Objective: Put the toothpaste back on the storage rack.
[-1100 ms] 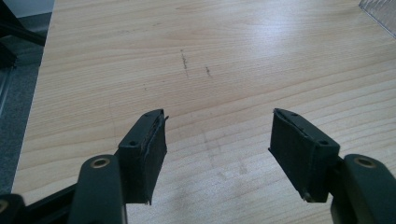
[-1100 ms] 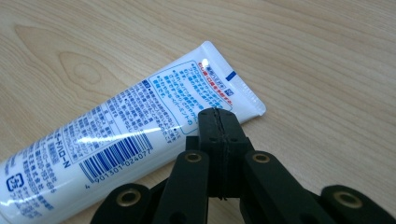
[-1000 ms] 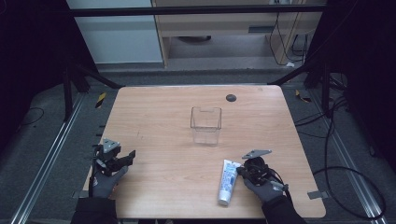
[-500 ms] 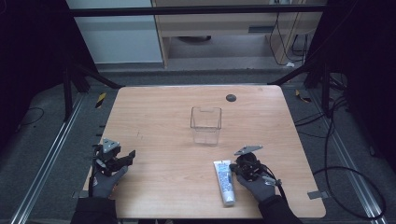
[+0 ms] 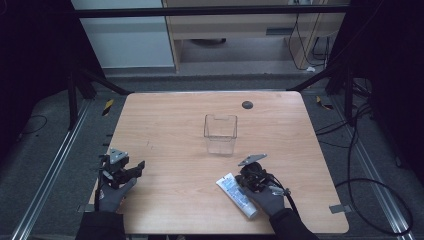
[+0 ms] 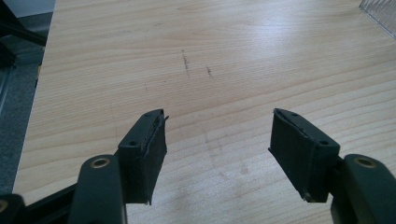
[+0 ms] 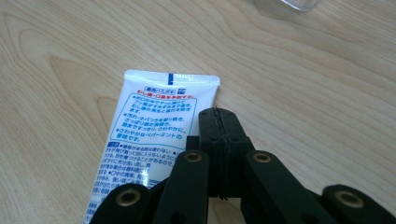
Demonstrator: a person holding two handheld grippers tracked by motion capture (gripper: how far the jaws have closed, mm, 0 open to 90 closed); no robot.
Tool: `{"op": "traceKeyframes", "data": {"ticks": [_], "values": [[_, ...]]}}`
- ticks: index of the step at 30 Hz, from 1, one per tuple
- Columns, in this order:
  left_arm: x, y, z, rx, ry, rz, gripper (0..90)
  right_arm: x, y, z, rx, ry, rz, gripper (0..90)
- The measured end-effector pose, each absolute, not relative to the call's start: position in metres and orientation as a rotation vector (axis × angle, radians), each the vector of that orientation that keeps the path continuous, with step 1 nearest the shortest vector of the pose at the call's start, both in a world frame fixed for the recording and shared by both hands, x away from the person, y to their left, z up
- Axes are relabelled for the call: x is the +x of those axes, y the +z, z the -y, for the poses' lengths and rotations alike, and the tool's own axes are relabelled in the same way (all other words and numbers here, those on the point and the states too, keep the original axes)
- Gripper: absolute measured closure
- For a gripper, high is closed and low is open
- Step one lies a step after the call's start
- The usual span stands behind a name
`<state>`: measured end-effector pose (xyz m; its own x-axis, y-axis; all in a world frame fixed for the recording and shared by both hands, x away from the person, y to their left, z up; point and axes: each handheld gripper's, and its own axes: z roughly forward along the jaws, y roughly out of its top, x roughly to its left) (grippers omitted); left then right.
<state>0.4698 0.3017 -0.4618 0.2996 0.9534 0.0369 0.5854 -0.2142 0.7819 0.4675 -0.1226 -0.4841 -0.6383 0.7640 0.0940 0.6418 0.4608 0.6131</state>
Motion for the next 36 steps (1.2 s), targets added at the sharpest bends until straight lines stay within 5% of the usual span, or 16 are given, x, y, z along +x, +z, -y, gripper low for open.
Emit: {"op": "traceKeyframes", "data": {"ticks": [15,22,36], "values": [[0.471,-0.462,-0.302,1.900,0.697,-1.367,34.1,0.464,-0.458,0.137,1.201,0.977,-2.422,81.0],[0.471,-0.462,-0.302,1.904,0.695,-1.365,33.7,0.457,-0.433,0.143,1.195,0.963,-2.426,60.0],[0.471,-0.462,-0.301,1.911,0.690,-1.360,33.4,0.430,-0.415,0.132,1.167,0.910,-2.483,39.1]]}}
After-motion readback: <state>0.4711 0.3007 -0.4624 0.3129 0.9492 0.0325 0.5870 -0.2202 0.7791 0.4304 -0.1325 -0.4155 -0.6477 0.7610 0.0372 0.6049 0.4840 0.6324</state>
